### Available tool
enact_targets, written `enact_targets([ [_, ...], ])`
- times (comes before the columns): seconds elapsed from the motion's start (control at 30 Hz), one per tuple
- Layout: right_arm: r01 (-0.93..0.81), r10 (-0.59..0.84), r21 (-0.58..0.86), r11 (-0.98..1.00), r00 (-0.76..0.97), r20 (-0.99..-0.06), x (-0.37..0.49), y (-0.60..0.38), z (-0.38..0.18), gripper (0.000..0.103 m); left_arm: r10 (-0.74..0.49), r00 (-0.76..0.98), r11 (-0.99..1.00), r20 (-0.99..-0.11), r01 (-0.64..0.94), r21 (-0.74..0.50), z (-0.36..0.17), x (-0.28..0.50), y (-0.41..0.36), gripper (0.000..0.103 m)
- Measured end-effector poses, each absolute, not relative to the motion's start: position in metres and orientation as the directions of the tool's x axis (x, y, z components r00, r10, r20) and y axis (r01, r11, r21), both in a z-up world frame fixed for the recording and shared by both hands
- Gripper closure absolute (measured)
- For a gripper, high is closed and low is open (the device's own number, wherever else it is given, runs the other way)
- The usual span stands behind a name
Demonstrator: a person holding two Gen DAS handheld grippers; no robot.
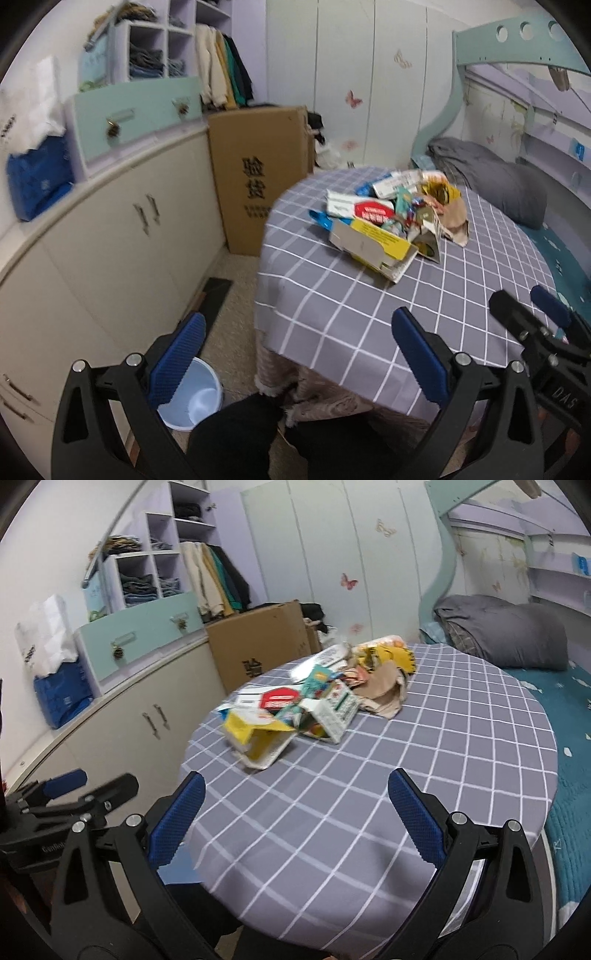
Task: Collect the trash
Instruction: 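Reach the left tool to the yellow-white box and close on it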
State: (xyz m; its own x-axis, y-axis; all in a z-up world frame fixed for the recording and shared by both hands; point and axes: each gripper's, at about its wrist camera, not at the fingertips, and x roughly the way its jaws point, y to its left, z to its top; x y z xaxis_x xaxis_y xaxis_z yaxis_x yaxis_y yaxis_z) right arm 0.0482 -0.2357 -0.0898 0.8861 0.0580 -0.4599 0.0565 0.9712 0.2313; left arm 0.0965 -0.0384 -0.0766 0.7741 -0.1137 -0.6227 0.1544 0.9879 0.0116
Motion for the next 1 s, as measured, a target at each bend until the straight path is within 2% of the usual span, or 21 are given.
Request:
enact_targets([
  [0.2,0.149,-0.022,0.233,0.961,0.880,-0.474,0.064,-0.268,-0.095,0.006,-0.110,0.748,0.975,-0.654,0.209,0.075,-0.097,0.132,-0.086,0.004],
  [0.53,0.225,-0.056,0.252,0.941,0.839,-0.540,0.090,-0.311,-0.113,0.006,-0.004,0.817,0.899,-0.577,0.256,0.356,-0.117,0.167,-0.167,0.006],
  [0.57,0.223,-0.052,0.255,0.941,0.838,-0.544,0.091,-0.312,-0.114,0.006,0.005,0.818,0.888,-0.575,0.261,0.380,-0.120,0.171,-0.171,0.009],
  [0.63,0.212,-0.036,0.257,0.943,0.832,-0.553,0.098,-0.313,-0.115,0.006,0.014,0.803,0.871,-0.595,0.283,0.402,-0.127,0.181,-0.176,0.038],
  [0.67,0.206,-0.033,0.253,0.945,0.831,-0.555,0.101,-0.313,-0.114,0.006,0.009,0.793,0.872,-0.610,0.292,0.393,-0.128,0.184,-0.175,0.045],
  [0.7,0.202,-0.030,0.248,0.948,0.829,-0.559,0.104,-0.312,-0.114,0.006,0.005,0.786,0.878,-0.618,0.292,0.379,-0.129,0.187,-0.173,0.057],
  [0.73,0.194,-0.025,0.243,0.950,0.826,-0.563,0.108,-0.310,-0.114,0.006,-0.011,0.783,0.889,-0.622,0.293,0.353,-0.126,0.188,-0.168,0.074],
  [0.8,0.171,-0.013,0.219,0.961,0.816,-0.578,0.117,-0.305,-0.113,0.006,-0.042,0.784,0.910,-0.620,0.286,0.300,-0.119,0.186,-0.158,0.090],
  [1.0,0.103,-0.068,0.019,0.994,0.770,-0.635,0.149,-0.274,-0.114,0.006,-0.161,0.777,0.955,-0.609,0.278,0.103,-0.096,0.178,-0.120,0.096],
])
